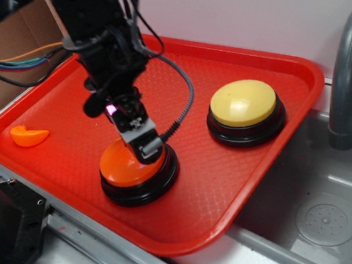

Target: Push the orange button.

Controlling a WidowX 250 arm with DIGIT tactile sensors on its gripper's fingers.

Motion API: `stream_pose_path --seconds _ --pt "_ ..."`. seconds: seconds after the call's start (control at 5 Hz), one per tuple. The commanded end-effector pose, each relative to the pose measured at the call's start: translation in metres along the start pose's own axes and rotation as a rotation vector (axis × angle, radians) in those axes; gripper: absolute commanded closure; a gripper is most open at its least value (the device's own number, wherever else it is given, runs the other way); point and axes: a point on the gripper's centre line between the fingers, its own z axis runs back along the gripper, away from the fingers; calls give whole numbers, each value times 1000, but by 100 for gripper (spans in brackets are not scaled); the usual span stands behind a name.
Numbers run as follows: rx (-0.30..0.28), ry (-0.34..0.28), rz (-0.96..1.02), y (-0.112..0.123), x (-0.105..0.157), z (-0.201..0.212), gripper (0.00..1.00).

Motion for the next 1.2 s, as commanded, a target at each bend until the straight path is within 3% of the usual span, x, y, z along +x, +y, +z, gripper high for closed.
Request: stream_pose_path --seconds 0.0,0.4,0.6,1.0 --pt "40 19 26 1 -7 4 0" --pt "40 19 26 1 -7 4 0" --pt "30 58 28 2 -17 -24 0" --pt "19 56 34 2 -24 9 0"
